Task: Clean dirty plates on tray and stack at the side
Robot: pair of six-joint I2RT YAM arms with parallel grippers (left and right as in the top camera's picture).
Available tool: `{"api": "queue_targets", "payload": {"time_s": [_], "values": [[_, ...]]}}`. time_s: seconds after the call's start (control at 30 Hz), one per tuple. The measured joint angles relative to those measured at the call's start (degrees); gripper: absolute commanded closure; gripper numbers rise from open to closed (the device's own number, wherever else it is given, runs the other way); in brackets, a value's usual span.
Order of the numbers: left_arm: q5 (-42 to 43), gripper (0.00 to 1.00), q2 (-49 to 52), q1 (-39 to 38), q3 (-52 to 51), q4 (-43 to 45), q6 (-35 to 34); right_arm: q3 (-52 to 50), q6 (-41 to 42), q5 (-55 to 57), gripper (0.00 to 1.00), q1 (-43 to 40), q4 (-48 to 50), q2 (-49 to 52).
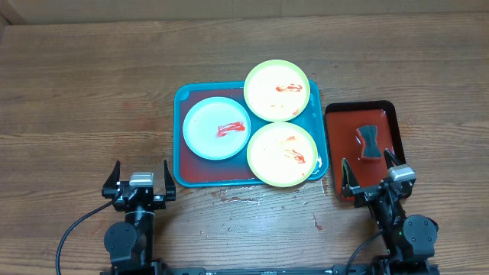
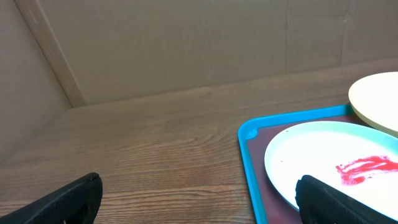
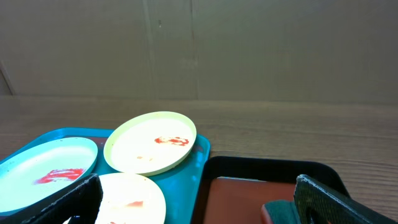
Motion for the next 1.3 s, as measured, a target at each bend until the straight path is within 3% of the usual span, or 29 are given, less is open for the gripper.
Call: {"api": "queue_targets", "payload": {"time_s": [0.63, 1.3], "values": [[0.0, 0.0, 0.0, 0.0, 0.0, -0.02, 0.0, 0.0, 0.55, 1.7, 0.0, 0.0, -0.09, 0.0], [0.0, 0.0, 0.0, 0.0, 0.0, 0.2, 0.0, 0.0, 9.14, -1.57, 0.0, 0.0, 0.2, 0.0]]}}
